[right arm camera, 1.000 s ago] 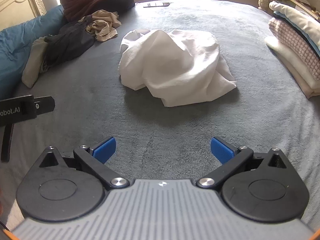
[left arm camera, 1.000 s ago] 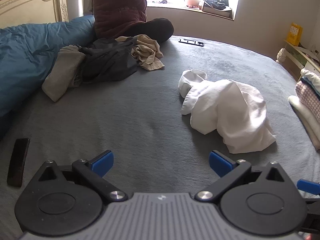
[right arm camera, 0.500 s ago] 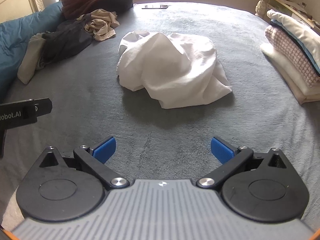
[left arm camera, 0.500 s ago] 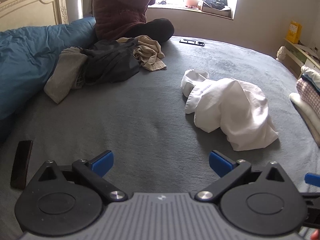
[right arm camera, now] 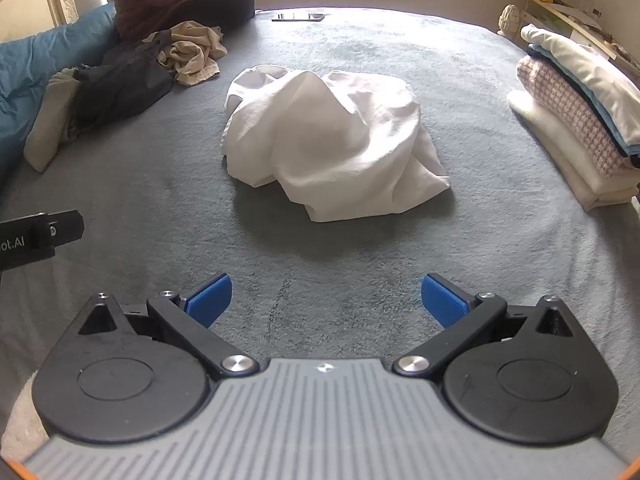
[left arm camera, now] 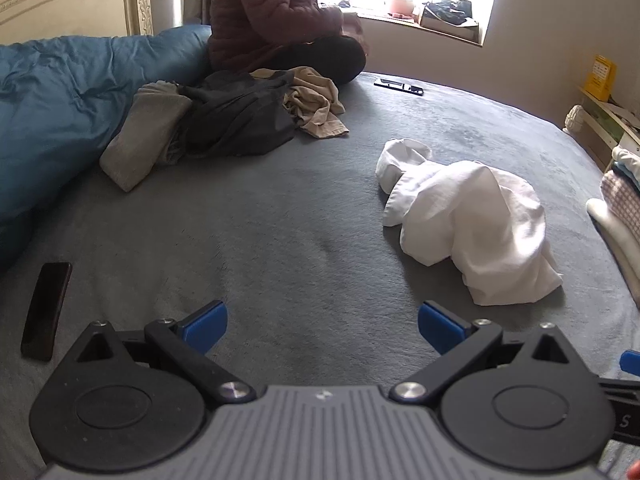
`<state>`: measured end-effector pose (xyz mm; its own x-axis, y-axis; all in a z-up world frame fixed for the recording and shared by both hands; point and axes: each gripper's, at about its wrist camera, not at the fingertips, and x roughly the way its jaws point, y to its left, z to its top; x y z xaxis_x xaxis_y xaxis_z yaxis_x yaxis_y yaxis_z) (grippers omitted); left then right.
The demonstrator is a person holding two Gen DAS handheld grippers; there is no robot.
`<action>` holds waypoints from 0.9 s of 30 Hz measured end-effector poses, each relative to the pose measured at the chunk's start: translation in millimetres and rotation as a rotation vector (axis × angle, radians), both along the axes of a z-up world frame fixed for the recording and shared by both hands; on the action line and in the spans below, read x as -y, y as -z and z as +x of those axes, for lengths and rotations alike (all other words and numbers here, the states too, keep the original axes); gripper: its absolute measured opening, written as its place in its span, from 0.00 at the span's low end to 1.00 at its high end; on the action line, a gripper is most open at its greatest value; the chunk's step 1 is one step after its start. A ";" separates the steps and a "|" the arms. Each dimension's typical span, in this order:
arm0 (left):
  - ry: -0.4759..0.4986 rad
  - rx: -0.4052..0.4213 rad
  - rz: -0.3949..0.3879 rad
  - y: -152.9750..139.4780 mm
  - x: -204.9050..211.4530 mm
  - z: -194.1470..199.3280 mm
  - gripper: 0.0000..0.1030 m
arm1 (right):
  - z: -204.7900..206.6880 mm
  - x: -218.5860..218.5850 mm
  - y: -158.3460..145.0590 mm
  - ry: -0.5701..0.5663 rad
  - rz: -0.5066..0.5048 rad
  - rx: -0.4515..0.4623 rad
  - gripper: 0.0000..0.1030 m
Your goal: Fold clothes
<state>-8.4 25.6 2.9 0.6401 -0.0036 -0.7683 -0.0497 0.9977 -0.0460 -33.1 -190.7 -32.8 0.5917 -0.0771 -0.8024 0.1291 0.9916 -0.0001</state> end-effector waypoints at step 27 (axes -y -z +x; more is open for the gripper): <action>0.059 0.001 0.044 1.7 10.5 -1.5 0.99 | 1.4 6.3 -0.2 0.025 -0.014 -0.003 0.99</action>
